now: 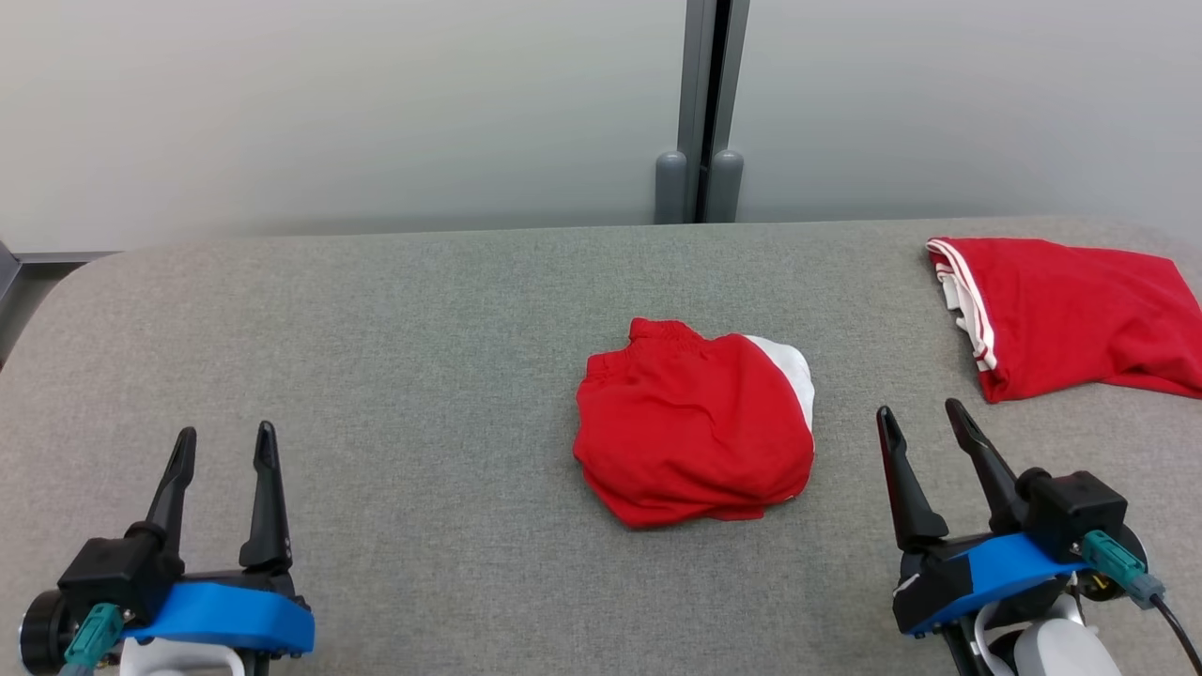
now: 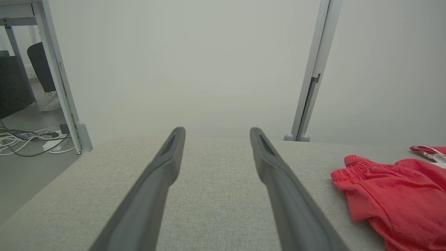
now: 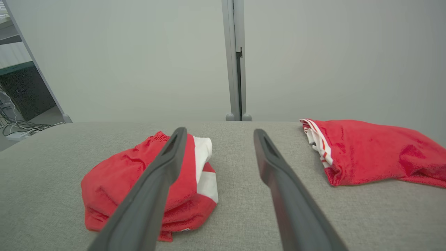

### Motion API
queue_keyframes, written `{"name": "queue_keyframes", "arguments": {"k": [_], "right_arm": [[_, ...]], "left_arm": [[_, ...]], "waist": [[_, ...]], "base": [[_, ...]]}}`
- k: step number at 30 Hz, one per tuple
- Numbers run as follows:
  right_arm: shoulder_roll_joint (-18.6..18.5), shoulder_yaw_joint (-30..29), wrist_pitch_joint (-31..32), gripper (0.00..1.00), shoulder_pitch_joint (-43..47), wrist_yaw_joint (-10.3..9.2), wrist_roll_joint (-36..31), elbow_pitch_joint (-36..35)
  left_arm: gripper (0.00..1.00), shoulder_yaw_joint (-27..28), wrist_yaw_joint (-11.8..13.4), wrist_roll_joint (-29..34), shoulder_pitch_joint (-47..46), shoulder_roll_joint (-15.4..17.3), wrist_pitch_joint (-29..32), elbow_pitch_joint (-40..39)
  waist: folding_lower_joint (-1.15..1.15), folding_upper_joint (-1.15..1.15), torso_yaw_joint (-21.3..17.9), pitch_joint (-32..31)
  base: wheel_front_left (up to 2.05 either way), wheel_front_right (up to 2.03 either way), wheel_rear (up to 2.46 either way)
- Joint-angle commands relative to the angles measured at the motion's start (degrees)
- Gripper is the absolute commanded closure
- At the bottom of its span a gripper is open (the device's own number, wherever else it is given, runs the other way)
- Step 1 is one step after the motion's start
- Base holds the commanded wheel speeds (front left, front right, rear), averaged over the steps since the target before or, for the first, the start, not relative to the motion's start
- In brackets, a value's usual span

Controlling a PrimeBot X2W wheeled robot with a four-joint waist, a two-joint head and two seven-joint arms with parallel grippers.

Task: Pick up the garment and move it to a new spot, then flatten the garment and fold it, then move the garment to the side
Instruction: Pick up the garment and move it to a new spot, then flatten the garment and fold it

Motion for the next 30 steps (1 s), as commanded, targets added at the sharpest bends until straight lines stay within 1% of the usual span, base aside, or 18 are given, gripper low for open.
{"name": "queue_keyframes", "arguments": {"k": [1,13,30], "right_arm": [[-0.11,-0.33,0.36,0.0,0.76,0.01,-0.38,-0.11],[-0.1,-0.66,1.78,0.0,2.06,0.01,-0.85,-0.53],[-0.1,-0.88,2.64,0.0,2.19,0.01,-1.32,-0.55]], "left_arm": [[0.0,0.7,-0.26,0.39,0.6,-0.14,-0.23,-0.17],[0.0,3.81,-2.04,2.95,2.75,-1.8,-0.23,-0.12],[0.0,5.79,-3.86,5.35,2.99,-3.65,-0.23,0.86]], "waist": [[0.01,0.0,0.1,-0.07],[0.01,0.0,0.24,-0.66],[0.01,0.0,0.08,-1.09]], "base": [[0.0,0.0,0.0],[0.0,0.0,0.0],[0.0,0.0,0.0]]}}
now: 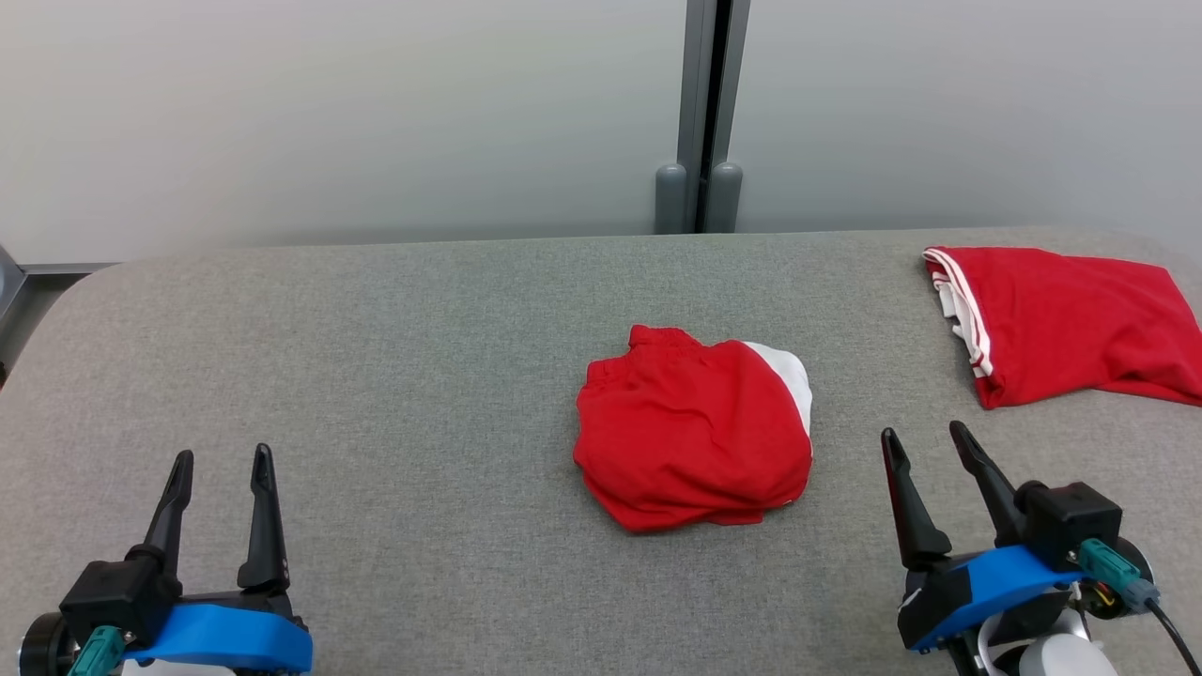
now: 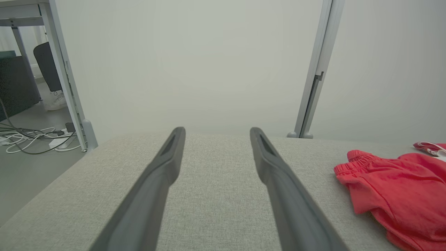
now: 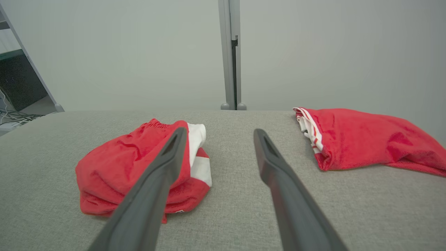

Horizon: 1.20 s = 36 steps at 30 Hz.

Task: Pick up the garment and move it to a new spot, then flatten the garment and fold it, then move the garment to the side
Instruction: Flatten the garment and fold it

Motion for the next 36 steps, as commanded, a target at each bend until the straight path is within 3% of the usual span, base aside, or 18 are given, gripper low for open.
{"name": "queue_keyframes", "arguments": {"k": [1,15,27,36], "right_arm": [[-0.09,0.13,0.27,0.0,-0.24,0.01,-0.75,-0.08],[-1.38,5.32,3.92,0.0,-17.25,0.01,-5.65,7.56],[-5.47,7.12,7.81,0.0,-29.15,0.0,-4.72,28.48],[-4.82,8.23,6.87,0.0,-31.5,0.01,0.41,42.29]], "left_arm": [[0.0,0.47,-0.2,0.46,0.43,-0.09,-0.23,0.1],[0.0,-0.19,-2.08,1.81,-2.18,-1.58,-0.24,1.49],[0.0,-0.82,-3.63,2.22,-5.22,-3.14,-0.24,2.97],[0.0,-0.22,-4.42,2.82,-7.16,-4.14,-0.24,4.26]], "waist": [[0.0,0.0,0.05,0.04],[0.0,0.0,2.88,1.4],[0.0,0.0,7.27,5.0],[0.0,0.0,9.42,6.69]], "base": [[0.0,0.0,0.0],[0.0,0.0,0.0],[0.0,0.0,0.0],[0.0,0.0,0.0]]}}
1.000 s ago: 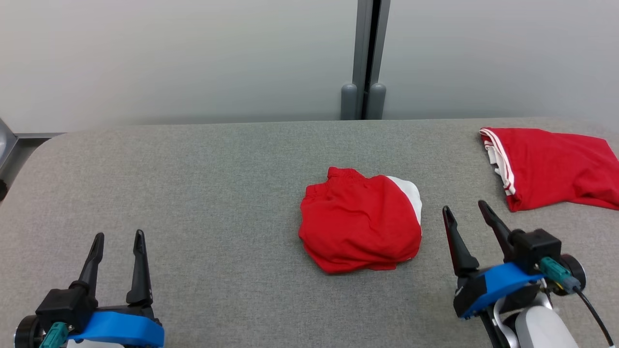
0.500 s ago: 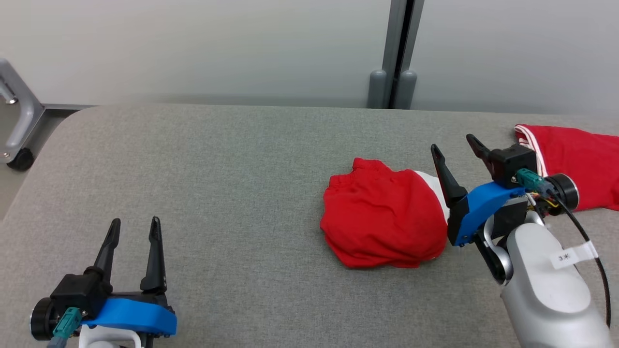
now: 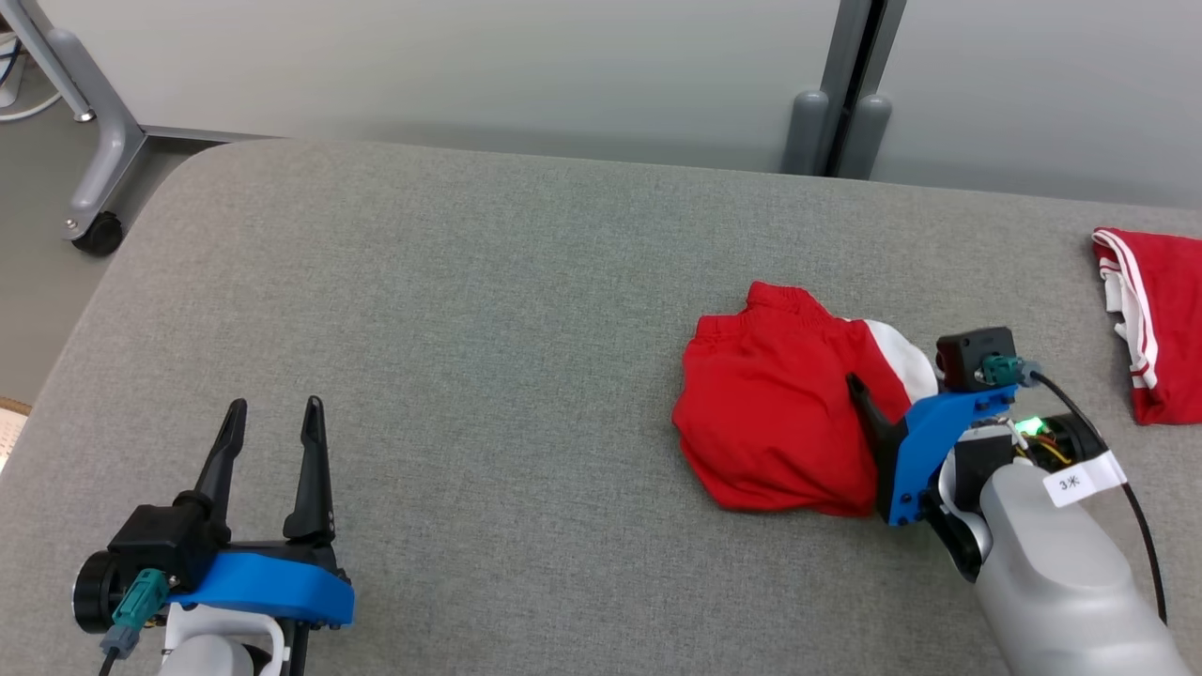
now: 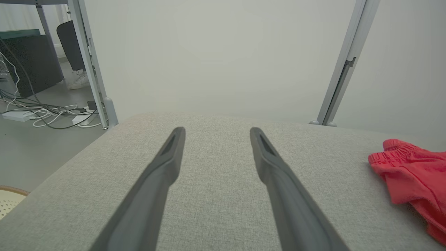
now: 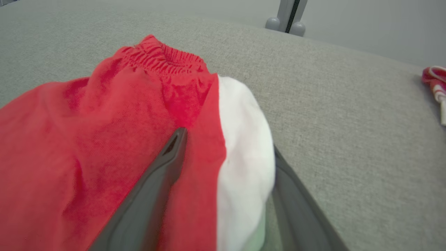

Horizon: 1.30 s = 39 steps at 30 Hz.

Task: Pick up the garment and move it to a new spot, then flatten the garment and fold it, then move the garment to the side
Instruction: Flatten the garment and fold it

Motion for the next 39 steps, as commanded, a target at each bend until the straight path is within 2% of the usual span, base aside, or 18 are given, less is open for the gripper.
{"name": "queue_keyframes", "arguments": {"k": [1,4,5,6,7,8,15,20,24,30,39], "right_arm": [[-0.14,0.18,-0.36,0.0,-0.51,0.0,0.22,0.6],[0.59,0.95,-1.93,0.0,-0.45,0.01,2.1,2.82],[0.77,1.17,-2.68,0.04,-0.61,0.01,2.81,3.22],[0.75,1.35,-3.71,0.68,-0.87,0.01,3.35,3.49],[0.65,1.61,-4.71,0.88,-1.18,0.01,3.59,3.79],[0.57,1.8,-5.71,1.0,-1.55,0.01,3.94,4.09],[-2.17,0.45,-11.97,1.0,-4.45,0.01,5.09,5.55],[-4.38,-1.82,-14.17,1.0,-6.33,0.01,4.28,3.59],[-3.49,-1.11,-14.57,1.0,-5.9,0.01,3.15,0.06],[0.52,4.95,-14.62,1.0,-2.37,0.01,3.41,-7.45],[4.33,20.92,-14.27,1.0,3.46,0.01,7.94,-14.49]], "left_arm": [[0.0,0.28,-0.22,0.39,-1.08,-0.22,-0.24,0.02],[0.0,0.65,-0.42,0.54,-1.19,-0.44,-0.24,0.18],[0.0,0.83,-0.47,0.51,-1.25,-0.47,-0.24,0.22],[0.0,1.03,-0.5,0.56,-1.3,-0.49,-0.24,0.27],[0.0,1.18,-0.54,0.61,-1.35,-0.52,-0.24,0.3],[0.0,1.25,-0.62,0.74,-1.42,-0.6,-0.24,0.31],[0.0,2.05,-0.95,1.47,-0.98,-0.86,-0.24,0.41],[0.0,2.53,-0.99,1.7,-0.62,-1.15,-0.24,0.5],[0.0,2.95,-1.03,2.02,-0.06,-1.3,-0.24,0.42],[0.0,3.18,-1.16,2.36,0.69,-1.62,-0.24,0.15],[0.0,3.37,-1.33,2.59,1.18,-1.88,-0.24,-0.27]], "waist": [[-0.01,0.0,0.06,0.12],[-0.01,0.0,0.15,0.32],[-0.01,0.0,0.11,0.37],[-0.01,0.0,0.0,0.43],[-0.01,0.0,-0.16,0.44],[-0.01,0.0,-0.3,0.43],[-0.01,0.0,-1.65,-0.2],[-0.01,0.0,-2.23,-0.8],[-0.01,0.0,-2.52,-1.73],[-0.01,0.0,-2.28,-3.21],[-0.01,0.0,-0.56,-3.4]], "base": [[0.0,0.0,0.0],[0.0,0.0,0.0],[0.0,0.0,0.0],[0.0,0.0,0.0],[0.0,0.0,0.0],[0.0,0.0,0.0],[0.0,0.0,0.0],[0.0,0.0,0.0],[0.0,0.0,0.0],[0.0,0.0,0.0],[0.0,0.0,0.0]]}}
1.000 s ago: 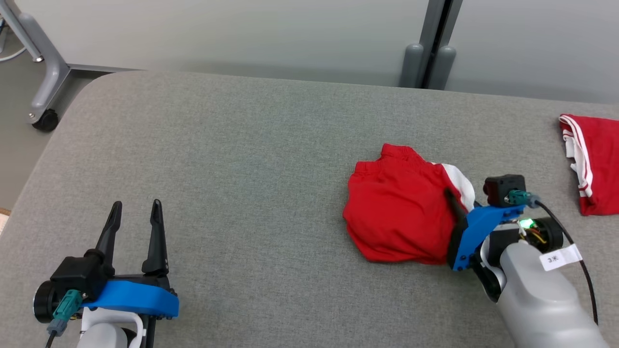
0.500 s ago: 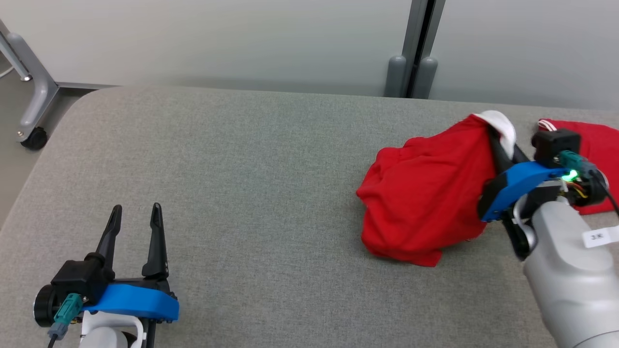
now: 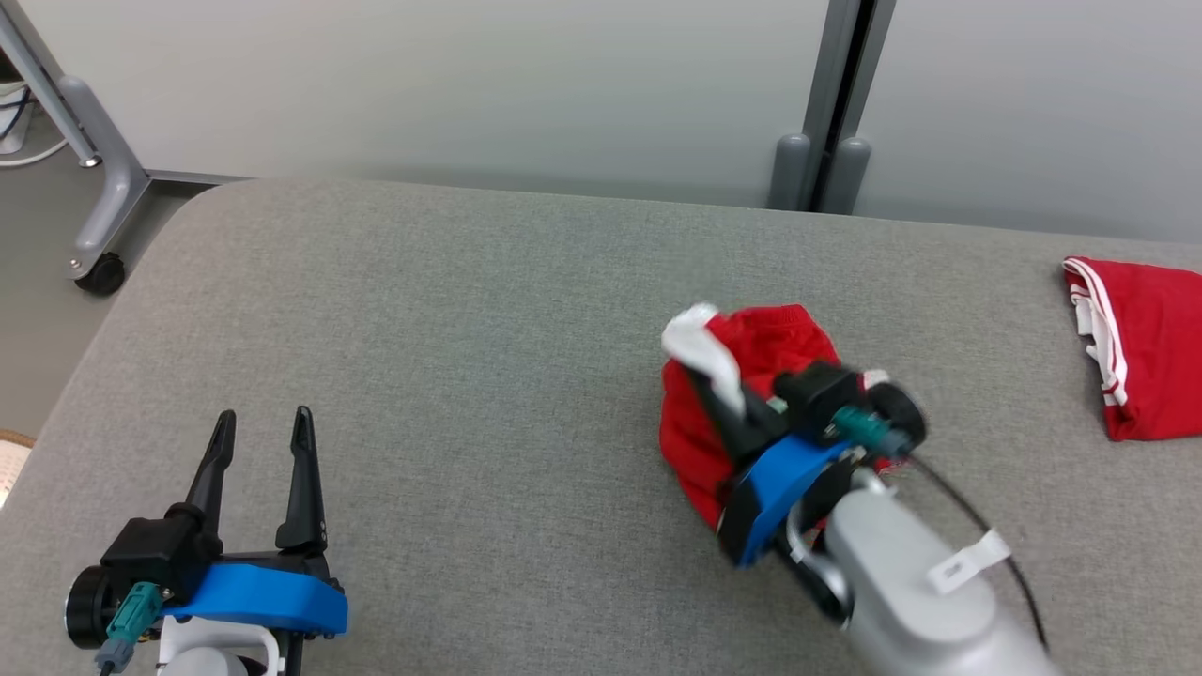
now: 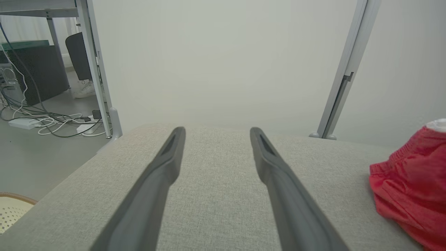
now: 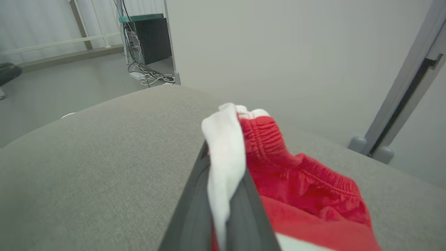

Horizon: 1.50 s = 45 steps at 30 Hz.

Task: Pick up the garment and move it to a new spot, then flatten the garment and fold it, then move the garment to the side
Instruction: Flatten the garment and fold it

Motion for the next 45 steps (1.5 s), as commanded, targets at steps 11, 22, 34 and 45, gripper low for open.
{"name": "queue_keyframes", "arguments": {"k": [11,22,34,45], "right_arm": [[0.42,21.46,1.64,0.81,8.04,0.01,10.13,-3.48],[0.46,20.47,0.08,0.0,5.36,0.01,10.56,-2.85],[-4.29,3.44,-0.31,0.0,7.58,0.01,4.09,-6.87],[-7.34,-7.13,6.48,0.0,11.02,0.01,-1.08,-9.09]], "left_arm": [[0.0,0.21,-0.39,0.11,-0.32,-0.36,-0.23,0.46],[0.0,1.36,-0.45,0.41,0.99,-0.78,-0.23,0.51],[0.0,2.34,-0.46,0.98,2.66,-0.77,-0.23,-0.2],[0.0,1.63,-0.5,1.29,2.5,-0.71,-0.23,-0.57]], "waist": [[0.0,0.0,0.8,0.3],[0.0,0.0,-2.09,-1.06],[0.0,0.0,-3.97,-2.25],[0.0,0.0,-4.06,-2.1]], "base": [[0.0,0.0,0.0],[0.0,0.0,0.0],[0.0,0.0,0.0],[0.0,0.0,0.0]]}}
